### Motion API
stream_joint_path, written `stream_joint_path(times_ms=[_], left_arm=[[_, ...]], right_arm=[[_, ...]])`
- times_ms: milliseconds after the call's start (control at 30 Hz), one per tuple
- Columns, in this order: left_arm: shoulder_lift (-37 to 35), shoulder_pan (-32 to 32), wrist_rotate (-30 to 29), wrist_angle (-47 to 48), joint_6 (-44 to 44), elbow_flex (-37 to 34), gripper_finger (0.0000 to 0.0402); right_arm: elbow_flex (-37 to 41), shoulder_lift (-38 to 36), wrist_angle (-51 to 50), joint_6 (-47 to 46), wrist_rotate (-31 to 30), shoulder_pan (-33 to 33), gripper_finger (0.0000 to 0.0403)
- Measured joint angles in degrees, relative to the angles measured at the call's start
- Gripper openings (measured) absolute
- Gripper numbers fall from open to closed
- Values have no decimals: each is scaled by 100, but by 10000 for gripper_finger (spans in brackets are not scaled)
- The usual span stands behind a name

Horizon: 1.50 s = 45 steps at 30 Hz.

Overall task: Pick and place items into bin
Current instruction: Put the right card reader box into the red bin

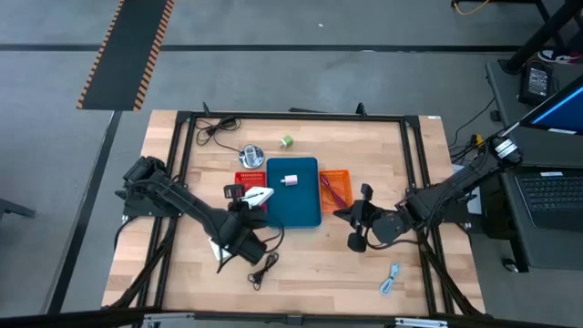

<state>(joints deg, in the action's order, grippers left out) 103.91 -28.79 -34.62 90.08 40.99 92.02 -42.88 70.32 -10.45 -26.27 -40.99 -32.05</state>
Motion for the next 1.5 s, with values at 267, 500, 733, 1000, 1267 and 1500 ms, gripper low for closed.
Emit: stream_joint_path(times_ms=[267,500,733,1000,1267,1500], left_arm=[[16,440,534,-4,-131,-2,19],[16,677,584,-6,-339,-2,19],[16,858,830,-6,-579,-2,19],[16,904,961,-2,-1162,86,19],[-2,776,141,-9,-2057,1089,19],[-385,139,-1405,-14,-2539,1915,19]], right_arm=[[1,2,-6,148,5,103,0],[-1,2,-12,290,4,157,0],[1,2,-14,427,5,157,0],[1,4,-12,556,7,211,0],[-1,7,-14,578,4,347,0],[1,7,-45,582,7,345,0]])
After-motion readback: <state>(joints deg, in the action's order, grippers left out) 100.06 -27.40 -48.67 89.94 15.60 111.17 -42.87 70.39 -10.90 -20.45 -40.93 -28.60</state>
